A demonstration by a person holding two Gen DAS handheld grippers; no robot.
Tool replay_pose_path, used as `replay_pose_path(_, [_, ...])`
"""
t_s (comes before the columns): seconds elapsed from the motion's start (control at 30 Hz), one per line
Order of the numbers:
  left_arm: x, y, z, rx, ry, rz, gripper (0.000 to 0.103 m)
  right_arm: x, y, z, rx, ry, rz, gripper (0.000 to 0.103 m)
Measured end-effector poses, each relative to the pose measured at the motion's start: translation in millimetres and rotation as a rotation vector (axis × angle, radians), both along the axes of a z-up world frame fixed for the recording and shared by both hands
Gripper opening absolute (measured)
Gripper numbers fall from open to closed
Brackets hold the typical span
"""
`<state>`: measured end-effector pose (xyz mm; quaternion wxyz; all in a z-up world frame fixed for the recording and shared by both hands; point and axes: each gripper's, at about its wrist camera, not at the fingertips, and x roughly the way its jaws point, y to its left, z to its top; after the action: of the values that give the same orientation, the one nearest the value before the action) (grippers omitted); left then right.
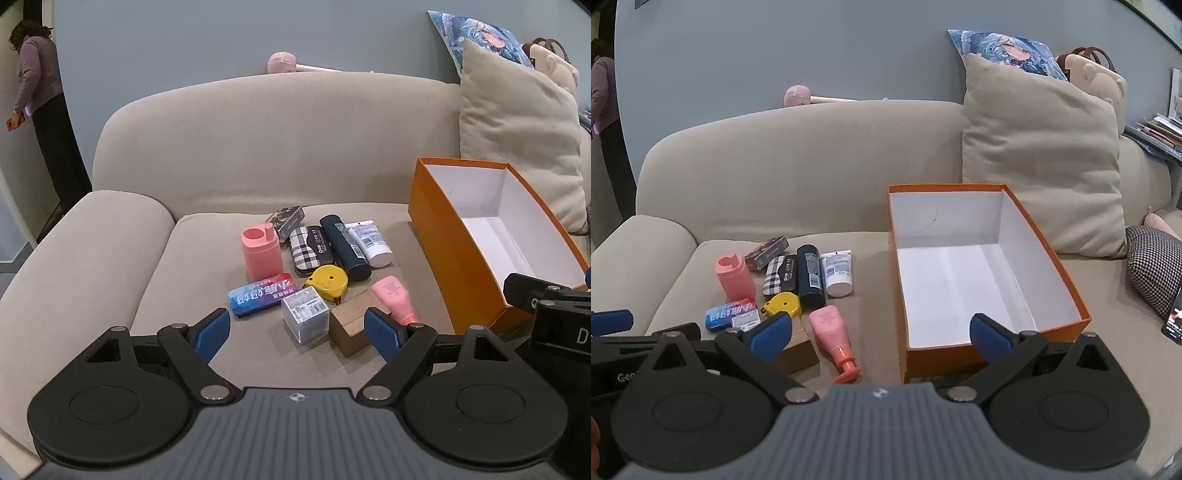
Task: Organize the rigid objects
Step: 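Move both tools toward the cluster of items beside the orange box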
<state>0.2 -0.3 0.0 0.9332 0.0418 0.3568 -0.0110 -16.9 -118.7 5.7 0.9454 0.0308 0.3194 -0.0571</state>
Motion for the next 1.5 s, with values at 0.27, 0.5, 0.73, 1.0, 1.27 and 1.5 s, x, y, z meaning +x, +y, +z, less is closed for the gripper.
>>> replay_pose_path(0.27, [0.1, 3.7, -1.8, -0.005, 0.009, -0.005, 0.096, 1.9, 0.3, -4.0, 0.000, 0.008, -0.008, 0.102])
replay_pose_path(0.5, [3.6, -2.6, -7.7, -0.003, 0.041, -0.013, 0.096, 2.7, -0.7, -10.0, 0.007, 0.029, -0.008, 0.102])
replay_pose_path(0.73, [8.2, -10.1, -22.9, 0.002, 0.107, -0.040, 0.096, 7.1, -3.7, -19.5, 0.013, 0.075, -0.029, 0.102])
replay_pose_path(1.0, [14.7, -16.9, -33.0, 0.009, 0.164, -0.071, 0.096, 11.9, -9.3, -27.3, 0.020, 0.116, -0.052, 0.102])
replay_pose_path(1.27, [19.4, -22.0, -39.6, 0.018, 0.196, -0.090, 0.096, 16.8, -14.8, -33.7, 0.031, 0.150, -0.078, 0.102])
replay_pose_path(1.5, [22.2, -24.4, -42.3, 0.022, 0.210, -0.095, 0.096, 20.0, -17.2, -38.3, 0.034, 0.165, -0.084, 0.102])
